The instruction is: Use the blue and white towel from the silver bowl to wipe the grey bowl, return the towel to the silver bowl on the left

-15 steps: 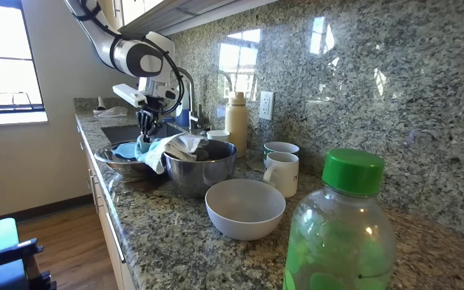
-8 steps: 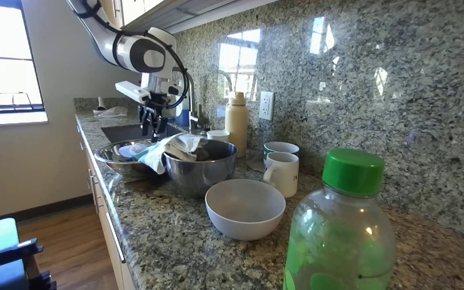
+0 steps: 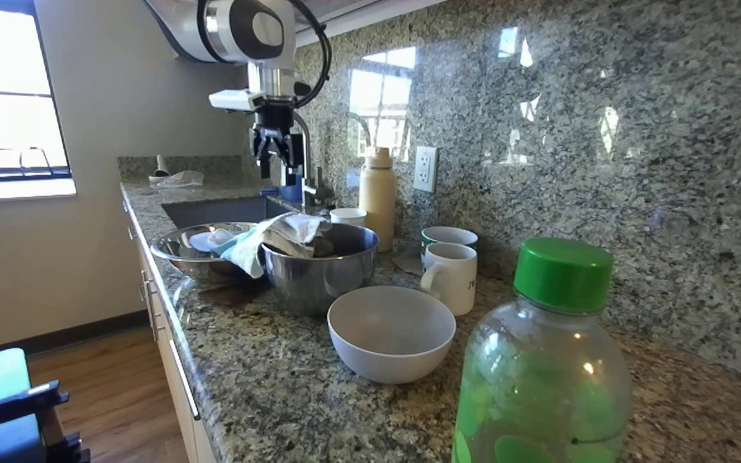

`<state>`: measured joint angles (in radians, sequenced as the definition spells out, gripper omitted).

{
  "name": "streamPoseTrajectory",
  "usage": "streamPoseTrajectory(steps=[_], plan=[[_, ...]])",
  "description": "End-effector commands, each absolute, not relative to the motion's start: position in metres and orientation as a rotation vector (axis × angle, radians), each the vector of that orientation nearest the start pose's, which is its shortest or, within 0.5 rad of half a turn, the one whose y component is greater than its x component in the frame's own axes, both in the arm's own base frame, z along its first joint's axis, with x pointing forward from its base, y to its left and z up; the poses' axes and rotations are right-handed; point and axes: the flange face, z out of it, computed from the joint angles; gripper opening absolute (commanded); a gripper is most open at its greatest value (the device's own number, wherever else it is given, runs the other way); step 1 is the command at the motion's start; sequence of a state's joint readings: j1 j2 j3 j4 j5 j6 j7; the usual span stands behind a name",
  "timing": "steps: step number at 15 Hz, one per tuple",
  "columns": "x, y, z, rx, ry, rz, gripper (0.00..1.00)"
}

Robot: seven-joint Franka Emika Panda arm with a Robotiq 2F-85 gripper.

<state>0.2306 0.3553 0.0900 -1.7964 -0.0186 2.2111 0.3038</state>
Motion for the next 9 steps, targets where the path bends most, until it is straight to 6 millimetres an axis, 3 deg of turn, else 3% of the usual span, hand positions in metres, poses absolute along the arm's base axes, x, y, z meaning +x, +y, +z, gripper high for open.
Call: streamPoseTrajectory(steps=[1,5,6,9], plan=[[0.612,0.178,0.388,-3.157,0.091,-0.125,1.0],[0.61,0.158,0.4,-3.171,0.18,-0.167,1.0],[0.62,0.167,0.392,-3.151,0.138,-0.16,1.0],[0.621,0.165,0.391,-3.152,0.144,-0.159,1.0]])
